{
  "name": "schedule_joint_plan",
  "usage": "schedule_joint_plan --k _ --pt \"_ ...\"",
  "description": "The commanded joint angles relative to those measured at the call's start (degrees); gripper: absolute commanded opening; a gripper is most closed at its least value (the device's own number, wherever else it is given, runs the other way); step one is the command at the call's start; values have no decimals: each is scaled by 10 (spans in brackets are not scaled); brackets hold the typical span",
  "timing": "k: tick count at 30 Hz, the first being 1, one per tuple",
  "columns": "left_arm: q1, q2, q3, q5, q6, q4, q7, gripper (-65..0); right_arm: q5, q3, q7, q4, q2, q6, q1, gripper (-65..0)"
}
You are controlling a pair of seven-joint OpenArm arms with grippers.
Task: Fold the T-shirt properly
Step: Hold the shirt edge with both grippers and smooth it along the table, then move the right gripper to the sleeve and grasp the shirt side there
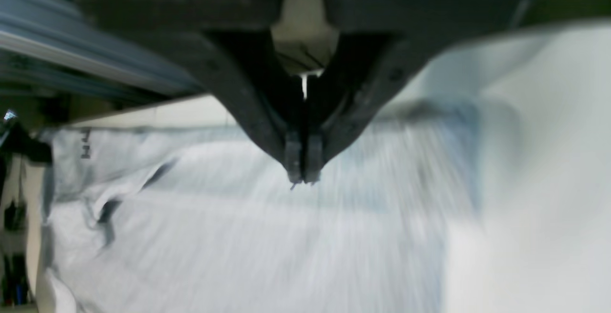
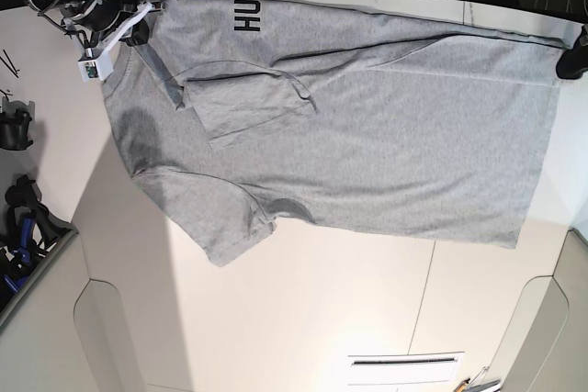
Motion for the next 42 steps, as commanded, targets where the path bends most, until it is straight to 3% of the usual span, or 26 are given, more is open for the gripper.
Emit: schedule_joint_plan --k 1,8,12,14,23,26,28,31,37,42 --pt "3 -8 -16 -10 -3 18 -6 -650 -14 1 -17 2 5 -1 -3 -650" --pt "3 -6 -31 -10 -3 37 -6 -650 37 1 -26 9 5 -11 8 -650" --pt "3 -7 -31 -10 -3 37 -6 -650 50 1 -25 45 5 -11 8 -469" --pt "3 -7 -31 -10 -3 37 -11 -650 50 1 -22 71 5 -11 8 -434" --pt "2 -6 -31 -10 -3 37 -24 -650 44 1 32 196 5 -11 21 -433" --pt "2 -3 -31 -10 -3 37 -28 -650 8 1 58 199 5 -14 64 -432" --pt "1 2 -31 -10 -3 37 -28 -650 -35 1 85 189 5 -14 99 -380" --pt "0 3 -31 -10 -3 37 -28 -650 -67 1 107 153 5 -28 159 -281" --pt "0 3 -31 -10 -3 37 -29 -650 -47 1 109 -22 7 -28 291 -275" --pt "0 3 -31 -10 -3 37 -29 -650 11 1 98 -234 29 -2 399 -275"
